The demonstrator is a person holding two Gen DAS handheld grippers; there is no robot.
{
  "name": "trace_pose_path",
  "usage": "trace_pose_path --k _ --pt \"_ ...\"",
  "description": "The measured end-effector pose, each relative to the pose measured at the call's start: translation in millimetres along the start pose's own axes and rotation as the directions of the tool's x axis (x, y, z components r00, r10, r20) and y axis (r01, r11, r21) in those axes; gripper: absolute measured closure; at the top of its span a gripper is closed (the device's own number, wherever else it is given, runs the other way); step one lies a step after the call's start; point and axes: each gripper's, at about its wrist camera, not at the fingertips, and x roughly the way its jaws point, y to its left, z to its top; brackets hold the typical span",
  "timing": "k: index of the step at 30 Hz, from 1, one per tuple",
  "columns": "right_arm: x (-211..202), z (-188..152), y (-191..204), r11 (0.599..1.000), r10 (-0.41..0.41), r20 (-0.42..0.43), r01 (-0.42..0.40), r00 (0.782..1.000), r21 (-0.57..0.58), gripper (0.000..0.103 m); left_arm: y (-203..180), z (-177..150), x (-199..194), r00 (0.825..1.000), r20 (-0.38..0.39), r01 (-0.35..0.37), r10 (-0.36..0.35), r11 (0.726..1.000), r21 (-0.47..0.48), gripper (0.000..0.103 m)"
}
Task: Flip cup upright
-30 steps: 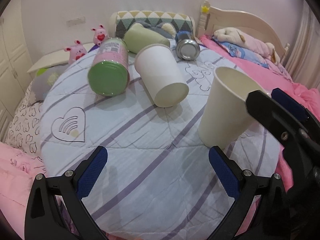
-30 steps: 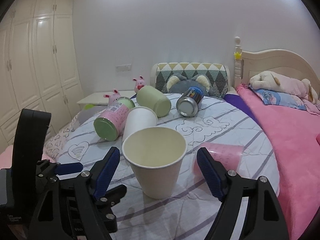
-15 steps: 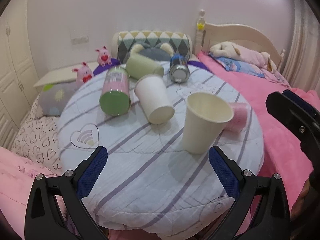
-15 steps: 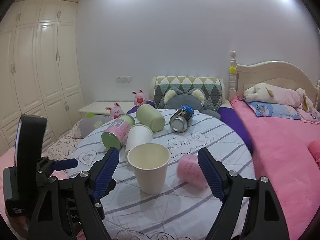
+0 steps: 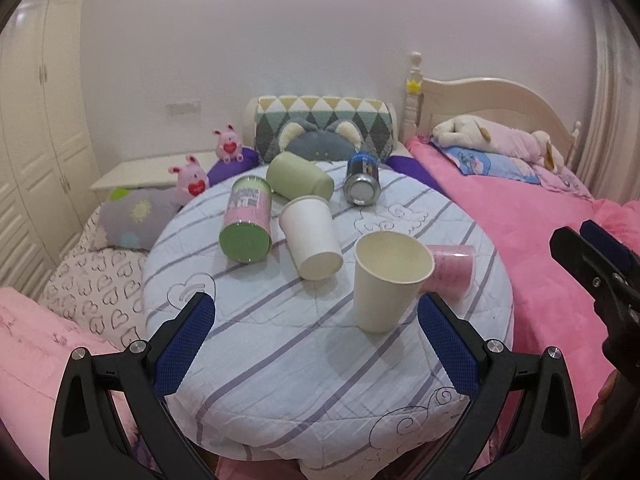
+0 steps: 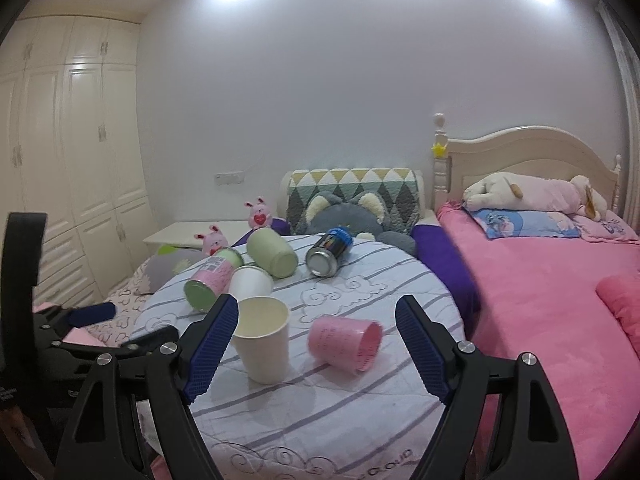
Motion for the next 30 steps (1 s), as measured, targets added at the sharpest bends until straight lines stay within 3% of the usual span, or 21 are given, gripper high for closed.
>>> trace_pose_path --k 9,30 --pt "-5.0 -3.2 -10.9 1.000 -0.001 0.006 0.001 1.000 0.009 0.021 -19.4 6.8 -16.2 0.996 0.074 -0.060 0.057 0.997 0.041 0.000" --pt "-1.8 -2.9 -17.3 1.000 0.018 0.002 -0.018 1.000 0.010 0.021 -25.4 13.9 -17.8 0.994 0.088 -0.074 0.072 0.997 0.025 0.000"
